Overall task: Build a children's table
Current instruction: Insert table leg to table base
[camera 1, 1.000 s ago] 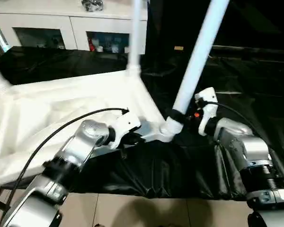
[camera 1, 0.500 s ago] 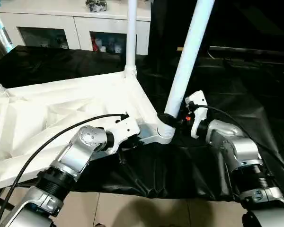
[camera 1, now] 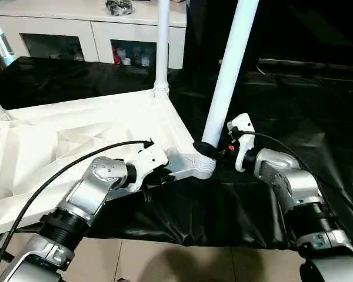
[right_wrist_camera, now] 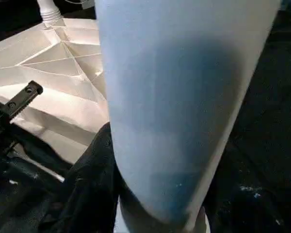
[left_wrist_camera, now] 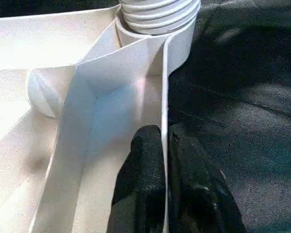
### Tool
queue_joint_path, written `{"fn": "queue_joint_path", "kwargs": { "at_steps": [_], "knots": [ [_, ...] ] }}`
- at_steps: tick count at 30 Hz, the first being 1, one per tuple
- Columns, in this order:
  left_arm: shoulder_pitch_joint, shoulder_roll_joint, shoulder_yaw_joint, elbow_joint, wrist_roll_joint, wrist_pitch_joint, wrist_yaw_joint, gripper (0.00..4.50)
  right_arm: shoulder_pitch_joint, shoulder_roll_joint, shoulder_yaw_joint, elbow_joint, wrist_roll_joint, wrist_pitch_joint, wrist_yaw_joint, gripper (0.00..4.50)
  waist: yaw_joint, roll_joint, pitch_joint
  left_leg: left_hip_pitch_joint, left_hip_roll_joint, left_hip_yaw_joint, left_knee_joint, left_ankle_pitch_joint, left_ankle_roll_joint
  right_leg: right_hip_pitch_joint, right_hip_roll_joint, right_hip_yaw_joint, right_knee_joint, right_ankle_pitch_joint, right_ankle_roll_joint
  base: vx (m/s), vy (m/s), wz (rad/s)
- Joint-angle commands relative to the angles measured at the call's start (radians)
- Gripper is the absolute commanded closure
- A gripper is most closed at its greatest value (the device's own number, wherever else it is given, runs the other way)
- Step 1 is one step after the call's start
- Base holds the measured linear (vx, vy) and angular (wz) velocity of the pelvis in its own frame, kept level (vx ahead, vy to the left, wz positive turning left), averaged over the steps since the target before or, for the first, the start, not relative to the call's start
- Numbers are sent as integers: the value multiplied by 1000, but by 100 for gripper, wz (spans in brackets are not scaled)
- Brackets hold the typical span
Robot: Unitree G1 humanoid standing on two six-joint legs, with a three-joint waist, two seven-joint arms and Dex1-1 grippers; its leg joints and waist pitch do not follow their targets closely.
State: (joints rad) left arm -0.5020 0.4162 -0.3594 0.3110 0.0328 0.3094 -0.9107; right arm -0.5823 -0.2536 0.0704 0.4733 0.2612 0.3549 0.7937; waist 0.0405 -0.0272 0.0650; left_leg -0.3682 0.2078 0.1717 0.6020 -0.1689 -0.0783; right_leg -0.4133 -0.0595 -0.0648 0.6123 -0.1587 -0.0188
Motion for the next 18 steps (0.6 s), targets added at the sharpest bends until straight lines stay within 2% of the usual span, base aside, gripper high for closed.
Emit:
{"fn": "queue_joint_path", "kwargs": {
  "at_steps": [1,4,10,15,18],
  "knots": [
    [10,10,8,25,9,10,6,436,-17,3,4,6,-12,-17,6,261,4,-5,-73,9,14,-1,-67,-233,8,50,-68,42,-84,-379,-147,0,0,0],
    [18,10,5,23,3,13,-7,449,-28,8,3,25,-17,-27,2,261,3,-7,-73,7,14,-2,-67,-232,7,52,-68,41,-84,-387,-142,0,0,0],
    [24,-1,27,22,-25,3,-11,450,-44,12,8,62,-27,-36,1,261,2,-10,-75,6,14,0,-66,-213,14,52,-68,42,-79,-348,-158,0,0,0],
    [40,4,37,2,-41,-4,-21,450,-56,15,10,105,-36,-33,8,261,-3,-12,-71,6,14,-1,-66,-235,12,51,-70,41,-86,-412,-139,0,0,0],
    [43,5,41,-10,-49,3,-25,450,-60,18,9,128,-40,-38,12,261,-3,-12,-73,6,14,-1,-66,-225,15,50,-70,42,-84,-402,-139,0,0,0]
  ]
}}
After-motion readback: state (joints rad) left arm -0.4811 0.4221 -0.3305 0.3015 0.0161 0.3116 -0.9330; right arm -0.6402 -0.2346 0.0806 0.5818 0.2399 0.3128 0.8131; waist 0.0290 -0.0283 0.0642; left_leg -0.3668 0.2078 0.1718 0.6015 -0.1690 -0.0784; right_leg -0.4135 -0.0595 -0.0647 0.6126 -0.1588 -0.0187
